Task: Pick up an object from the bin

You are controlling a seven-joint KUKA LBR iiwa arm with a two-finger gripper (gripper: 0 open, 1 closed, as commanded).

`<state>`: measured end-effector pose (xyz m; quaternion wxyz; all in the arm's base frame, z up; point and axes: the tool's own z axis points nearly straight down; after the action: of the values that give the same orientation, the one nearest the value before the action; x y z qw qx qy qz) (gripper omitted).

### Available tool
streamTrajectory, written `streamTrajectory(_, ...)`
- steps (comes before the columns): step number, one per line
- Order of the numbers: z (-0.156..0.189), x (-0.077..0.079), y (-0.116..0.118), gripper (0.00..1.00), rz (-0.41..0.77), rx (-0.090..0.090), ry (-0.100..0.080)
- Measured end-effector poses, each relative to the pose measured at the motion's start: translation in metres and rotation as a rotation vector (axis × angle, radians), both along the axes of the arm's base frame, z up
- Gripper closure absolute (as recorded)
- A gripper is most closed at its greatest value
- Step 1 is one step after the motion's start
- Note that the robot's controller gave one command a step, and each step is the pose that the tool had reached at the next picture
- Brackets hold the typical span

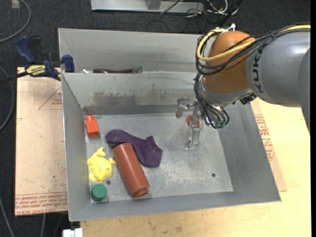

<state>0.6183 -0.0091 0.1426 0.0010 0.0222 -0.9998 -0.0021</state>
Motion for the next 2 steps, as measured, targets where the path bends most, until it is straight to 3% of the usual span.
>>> streamTrajectory(1, -0.021, 0.005, 0.008, 0.00, -0.153, -0.003, -0.011)
streamTrajectory(2, -0.040, 0.008, 0.032, 0.00, -0.374, -0.002, -0.005)
